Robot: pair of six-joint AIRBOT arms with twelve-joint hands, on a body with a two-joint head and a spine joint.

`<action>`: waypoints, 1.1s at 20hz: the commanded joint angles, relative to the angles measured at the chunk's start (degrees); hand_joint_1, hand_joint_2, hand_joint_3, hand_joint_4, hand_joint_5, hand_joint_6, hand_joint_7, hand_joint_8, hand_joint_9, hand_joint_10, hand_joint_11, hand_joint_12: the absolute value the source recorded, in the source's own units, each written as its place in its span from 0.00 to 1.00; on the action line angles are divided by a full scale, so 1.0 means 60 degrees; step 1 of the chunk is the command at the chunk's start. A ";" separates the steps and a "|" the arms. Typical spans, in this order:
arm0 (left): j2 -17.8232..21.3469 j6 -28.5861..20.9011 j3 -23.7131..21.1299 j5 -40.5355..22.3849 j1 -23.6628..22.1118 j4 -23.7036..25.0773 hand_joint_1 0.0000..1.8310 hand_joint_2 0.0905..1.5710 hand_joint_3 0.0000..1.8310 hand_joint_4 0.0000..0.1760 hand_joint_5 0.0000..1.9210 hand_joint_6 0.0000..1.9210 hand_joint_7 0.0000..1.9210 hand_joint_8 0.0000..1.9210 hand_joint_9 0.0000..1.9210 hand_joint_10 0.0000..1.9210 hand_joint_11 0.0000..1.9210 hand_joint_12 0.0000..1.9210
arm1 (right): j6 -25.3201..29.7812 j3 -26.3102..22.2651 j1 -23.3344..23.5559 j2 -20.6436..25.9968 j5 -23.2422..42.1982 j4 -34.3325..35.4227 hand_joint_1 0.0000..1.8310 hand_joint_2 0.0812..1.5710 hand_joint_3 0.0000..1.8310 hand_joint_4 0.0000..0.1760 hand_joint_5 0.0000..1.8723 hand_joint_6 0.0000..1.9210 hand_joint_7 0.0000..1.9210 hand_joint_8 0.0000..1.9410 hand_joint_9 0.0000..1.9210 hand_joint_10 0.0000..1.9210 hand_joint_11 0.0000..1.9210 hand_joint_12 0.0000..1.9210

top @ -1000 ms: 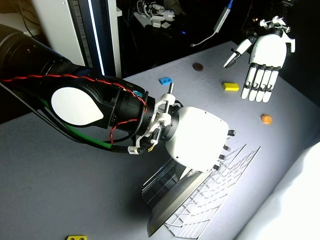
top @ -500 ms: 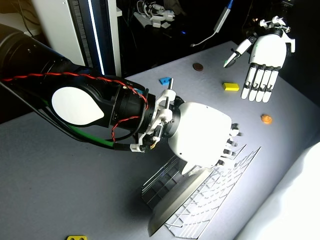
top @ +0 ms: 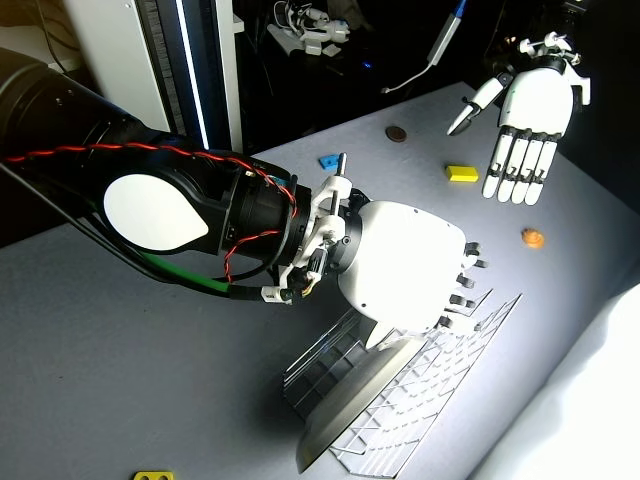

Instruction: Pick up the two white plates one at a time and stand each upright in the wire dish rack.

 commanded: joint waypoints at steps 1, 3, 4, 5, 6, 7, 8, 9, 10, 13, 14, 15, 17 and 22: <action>0.0050 -0.0002 0.0016 -0.0029 -0.0104 -0.0508 0.00 0.69 0.00 0.00 0.01 0.00 0.00 0.00 0.00 0.00 0.00 0.00 | -0.0002 0.0054 0.0176 0.0051 0.1157 0.0181 0.60 0.70 0.00 0.00 0.33 0.06 0.39 0.00 0.27 0.29 0.07 0.77; 0.0053 -0.0002 0.0015 -0.0089 -0.0104 -0.0507 0.00 0.69 0.00 0.00 0.01 0.00 0.00 0.00 0.00 0.00 0.00 0.00 | -0.0134 0.0062 0.0198 0.0055 0.1187 0.0185 0.60 0.70 0.00 0.00 0.32 0.06 0.39 0.00 0.26 0.29 0.07 0.77; 0.0054 -0.0002 0.0013 -0.0107 -0.0104 -0.0507 0.00 0.69 0.00 0.00 0.01 0.00 0.00 0.00 0.00 0.00 0.00 0.00 | -0.0281 0.0062 0.0197 0.0056 0.1234 0.0217 0.60 0.70 0.00 0.00 0.32 0.06 0.39 0.00 0.26 0.29 0.07 0.77; 0.0061 -0.0002 0.0005 -0.0131 -0.0104 -0.0504 0.00 0.69 0.00 0.00 0.01 0.00 0.00 0.00 0.00 0.00 0.00 0.00 | -0.0817 0.0060 0.0183 0.0056 0.1390 0.0534 0.59 0.70 0.00 0.00 0.31 0.05 0.36 0.00 0.24 0.28 0.05 0.76; 0.0061 -0.0002 0.0001 -0.0144 -0.0116 -0.0451 0.00 0.69 0.00 0.00 0.01 0.00 0.00 0.00 0.00 0.00 0.00 0.00 | -0.1116 0.0060 0.0177 0.0056 0.1476 0.0740 0.59 0.70 0.00 0.00 0.29 0.04 0.33 0.00 0.22 0.27 0.04 0.75; 0.0061 -0.0002 -0.0015 -0.0146 -0.0135 -0.0369 0.00 0.69 0.00 0.00 0.01 0.00 0.00 0.00 0.00 0.00 0.00 0.00 | -0.1290 0.0061 0.0178 0.0059 0.1534 0.0842 0.58 0.68 0.00 0.00 0.28 0.03 0.33 0.00 0.22 0.24 0.03 0.74; 0.0070 -0.0002 -0.0042 -0.0159 -0.0136 -0.0362 0.00 0.69 0.00 0.00 0.01 0.00 0.00 0.00 0.00 0.00 0.00 0.00 | -0.1346 0.0059 0.0178 0.0065 0.1663 0.0846 0.58 0.66 0.00 0.00 0.30 0.02 0.34 0.00 0.25 0.19 0.05 0.72; 0.0077 -0.0002 -0.0057 -0.0170 -0.0136 -0.0362 0.00 0.69 0.00 0.00 0.01 0.00 0.00 0.00 0.00 0.00 0.00 0.00 | -0.1397 0.0058 0.0174 0.0068 0.1762 0.0846 0.58 0.66 0.00 0.00 0.29 0.01 0.33 0.00 0.24 0.18 0.03 0.72; 0.0080 -0.0002 -0.0065 -0.0176 -0.0136 -0.0362 0.00 0.69 0.00 0.00 0.01 0.00 0.00 0.00 0.00 0.00 0.00 0.00 | -0.1479 0.0058 0.0171 0.0075 0.1883 0.0846 0.56 0.67 0.00 0.00 0.27 0.01 0.31 0.00 0.23 0.17 0.02 0.71; 0.0083 -0.0002 -0.0068 -0.0192 -0.0136 -0.0362 0.00 0.69 0.00 0.00 0.00 0.00 0.00 0.00 0.00 0.00 0.00 0.00 | -0.1662 0.0056 0.0113 0.0126 0.2486 0.0846 0.56 0.66 0.00 0.00 0.27 0.00 0.31 0.00 0.24 0.12 0.02 0.69; 0.0084 -0.0002 -0.0073 -0.0205 -0.0137 -0.0362 0.00 0.69 0.00 0.00 0.00 0.00 0.00 0.00 0.00 0.00 0.00 0.00 | -0.1715 0.0056 0.0099 0.0140 0.2640 0.0845 0.56 0.66 0.00 0.00 0.27 0.00 0.31 0.00 0.25 0.12 0.03 0.69; 0.0085 -0.0002 -0.0076 -0.0240 -0.0137 -0.0356 0.00 0.69 0.00 0.00 0.01 0.00 0.00 0.00 0.00 0.00 0.00 0.00 | -0.1824 0.0056 0.0052 0.0158 0.2992 0.0844 0.55 0.66 0.00 0.00 0.27 0.00 0.31 0.00 0.25 0.12 0.03 0.69; 0.0088 -0.0002 -0.0092 -0.0253 -0.0158 -0.0271 0.00 0.69 0.00 0.00 0.00 0.00 0.00 0.00 0.00 0.00 0.00 0.00 | -0.2031 0.0053 -0.0092 0.0211 0.3930 0.0843 0.55 0.66 0.00 0.00 0.28 0.00 0.32 0.00 0.25 0.11 0.03 0.69; 0.0106 -0.0004 -0.0243 -0.0361 -0.0344 -0.0028 0.00 0.69 0.00 0.00 0.01 0.00 0.00 0.00 0.00 0.00 0.00 0.00 | -0.3416 -0.0284 -0.0500 0.0479 0.5954 0.0584 0.53 0.68 0.00 0.00 0.26 0.00 0.30 0.00 0.25 0.07 0.02 0.68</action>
